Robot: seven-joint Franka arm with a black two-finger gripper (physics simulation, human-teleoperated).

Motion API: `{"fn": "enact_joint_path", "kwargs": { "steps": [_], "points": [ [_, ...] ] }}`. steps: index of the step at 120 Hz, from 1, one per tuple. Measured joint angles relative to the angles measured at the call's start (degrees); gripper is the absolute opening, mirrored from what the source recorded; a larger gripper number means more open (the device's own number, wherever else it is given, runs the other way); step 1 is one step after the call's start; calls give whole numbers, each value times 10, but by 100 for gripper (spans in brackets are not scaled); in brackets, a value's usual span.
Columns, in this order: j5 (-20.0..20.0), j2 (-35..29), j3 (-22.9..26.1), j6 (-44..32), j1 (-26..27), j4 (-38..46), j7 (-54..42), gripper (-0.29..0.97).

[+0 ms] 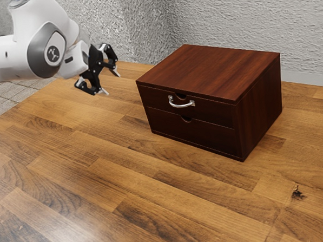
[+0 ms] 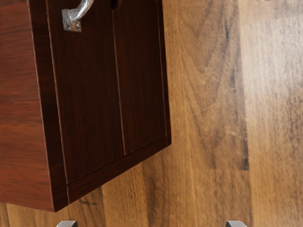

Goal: Pull the drawer handle with one arm to open the drawer

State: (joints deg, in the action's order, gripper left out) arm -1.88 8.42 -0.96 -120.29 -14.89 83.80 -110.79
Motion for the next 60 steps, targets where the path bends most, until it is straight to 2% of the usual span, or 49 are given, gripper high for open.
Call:
{"fn": "enact_joint_path", "kwargs": {
  "steps": [60],
  "points": [
    [-5,25,31,-19,0,4,-4,37]
  ]
}}
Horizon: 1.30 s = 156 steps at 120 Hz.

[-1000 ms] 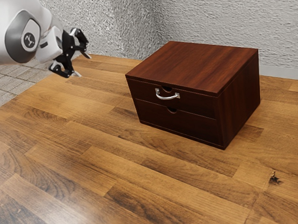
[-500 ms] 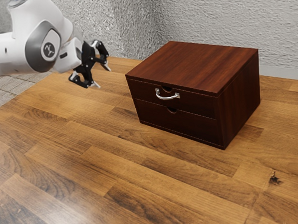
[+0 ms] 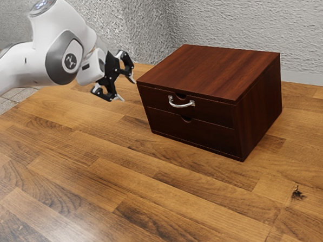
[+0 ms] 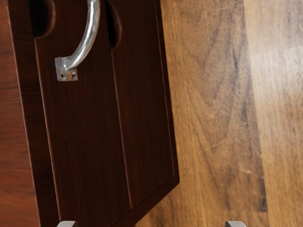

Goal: Pull the drawer handle with one arm to open the drawer

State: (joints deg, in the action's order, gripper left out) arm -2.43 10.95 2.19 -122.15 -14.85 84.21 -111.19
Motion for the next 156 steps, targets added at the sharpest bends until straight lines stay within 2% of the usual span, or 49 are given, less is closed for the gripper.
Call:
{"fn": "enact_joint_path", "kwargs": {
  "steps": [62,156],
  "points": [
    [1,19,36,-7,1,2,-1,37],
    [1,63,54,-25,34,-1,1,37]
  ]
}}
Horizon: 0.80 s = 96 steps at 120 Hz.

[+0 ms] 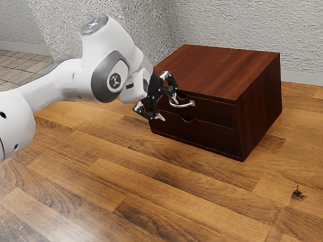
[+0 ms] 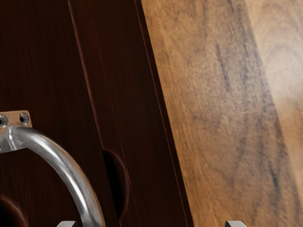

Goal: Pull the drawer handle with one arm to open the drawer

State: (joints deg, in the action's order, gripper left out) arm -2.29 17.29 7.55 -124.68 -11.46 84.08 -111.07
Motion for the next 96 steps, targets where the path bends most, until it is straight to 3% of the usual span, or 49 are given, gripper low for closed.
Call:
{"fn": "enact_joint_path", "kwargs": {
  "steps": [58,87,93,96],
  "points": [
    [-2,16,11,-11,-1,-3,0,37],
    [-5,21,11,-16,2,1,4,66],
    [-2,18,11,-18,1,14,9,91],
    [-1,17,10,-20,1,21,12,91]
  ]
}}
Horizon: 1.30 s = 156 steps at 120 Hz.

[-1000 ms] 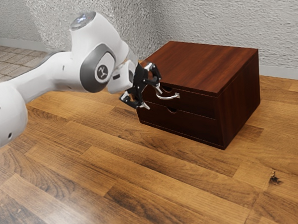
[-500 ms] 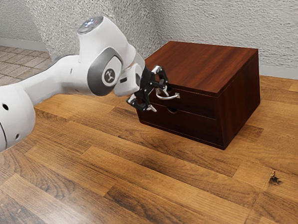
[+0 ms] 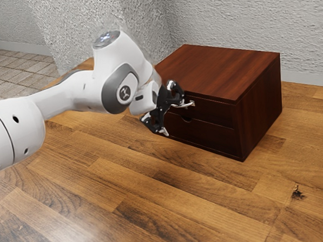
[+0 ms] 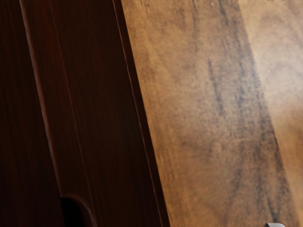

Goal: Pull the drawer handle with one arm to open the drawer

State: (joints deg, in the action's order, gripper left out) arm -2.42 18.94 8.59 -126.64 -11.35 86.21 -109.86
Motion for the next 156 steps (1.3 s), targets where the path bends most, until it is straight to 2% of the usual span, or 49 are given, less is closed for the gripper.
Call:
{"fn": "enact_joint_path", "kwargs": {
  "steps": [15,26,27,37,48,55,93,139,150,156],
  "points": [
    [-1,-16,-1,-8,-5,31,4,72],
    [-8,-38,-2,-15,-1,49,2,45],
    [-8,-40,-2,-16,-1,50,2,47],
    [-9,-57,-3,-20,1,65,0,33],
    [-9,-74,-5,-30,1,89,-3,33],
    [-7,-85,-9,-32,5,96,-3,22],
    [-5,-123,-22,-46,7,146,-7,38],
    [-7,-213,-22,-69,4,263,-8,39],
    [-7,-237,-22,-72,8,285,-8,35],
    [-7,-254,-21,-72,8,301,-8,26]
  ]
}}
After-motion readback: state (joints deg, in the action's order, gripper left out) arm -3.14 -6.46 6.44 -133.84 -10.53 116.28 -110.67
